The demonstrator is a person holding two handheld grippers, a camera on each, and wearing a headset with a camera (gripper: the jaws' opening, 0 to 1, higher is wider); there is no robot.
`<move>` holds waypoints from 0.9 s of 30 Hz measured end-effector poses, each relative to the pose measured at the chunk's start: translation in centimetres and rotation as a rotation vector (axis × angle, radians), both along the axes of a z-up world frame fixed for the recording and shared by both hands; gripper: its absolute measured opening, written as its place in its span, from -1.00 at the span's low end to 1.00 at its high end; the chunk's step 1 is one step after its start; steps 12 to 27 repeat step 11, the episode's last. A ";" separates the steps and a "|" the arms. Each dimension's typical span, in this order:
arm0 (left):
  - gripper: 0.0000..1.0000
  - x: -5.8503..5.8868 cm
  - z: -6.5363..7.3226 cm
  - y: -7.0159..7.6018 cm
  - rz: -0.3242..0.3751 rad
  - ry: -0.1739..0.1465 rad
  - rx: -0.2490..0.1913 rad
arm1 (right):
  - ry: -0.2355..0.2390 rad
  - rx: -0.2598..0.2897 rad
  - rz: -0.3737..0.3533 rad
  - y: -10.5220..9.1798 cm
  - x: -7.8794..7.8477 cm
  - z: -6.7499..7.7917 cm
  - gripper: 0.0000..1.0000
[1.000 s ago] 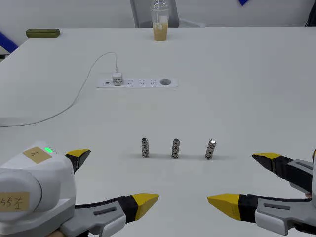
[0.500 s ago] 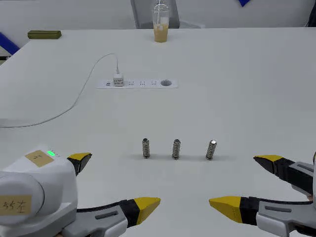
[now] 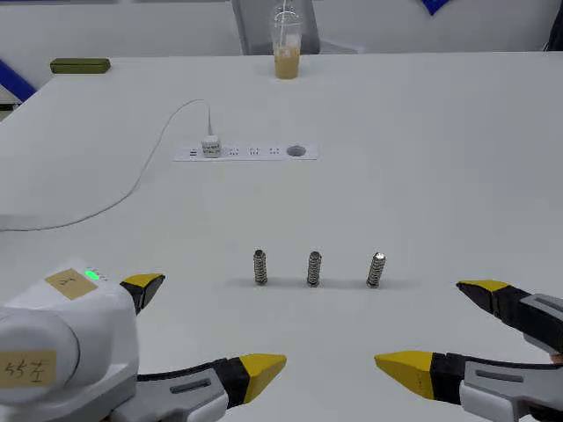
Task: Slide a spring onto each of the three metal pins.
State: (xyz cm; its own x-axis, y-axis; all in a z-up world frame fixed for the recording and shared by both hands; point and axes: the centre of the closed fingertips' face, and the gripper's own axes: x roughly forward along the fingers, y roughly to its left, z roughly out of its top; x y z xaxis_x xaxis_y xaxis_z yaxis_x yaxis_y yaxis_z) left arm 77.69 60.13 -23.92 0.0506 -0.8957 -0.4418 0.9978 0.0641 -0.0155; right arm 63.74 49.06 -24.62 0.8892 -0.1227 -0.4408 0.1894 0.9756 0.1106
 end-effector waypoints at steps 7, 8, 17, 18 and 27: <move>0.92 -0.1 -0.1 0.1 0.000 -0.001 0.007 | -0.004 -0.008 0.000 -0.2 0.0 0.2 0.72; 0.92 -0.1 -0.1 0.1 0.000 -0.002 0.008 | -0.005 -0.009 0.000 -0.2 0.0 0.2 0.72; 0.91 -0.1 -0.1 0.2 0.000 -0.002 0.009 | -0.003 -0.012 0.001 -0.2 0.0 0.2 0.72; 0.91 -0.1 -0.1 0.2 0.000 -0.002 0.009 | -0.003 -0.012 0.001 -0.2 0.0 0.2 0.72; 0.91 -0.1 -0.1 0.2 0.000 -0.002 0.009 | -0.003 -0.012 0.001 -0.2 0.0 0.2 0.72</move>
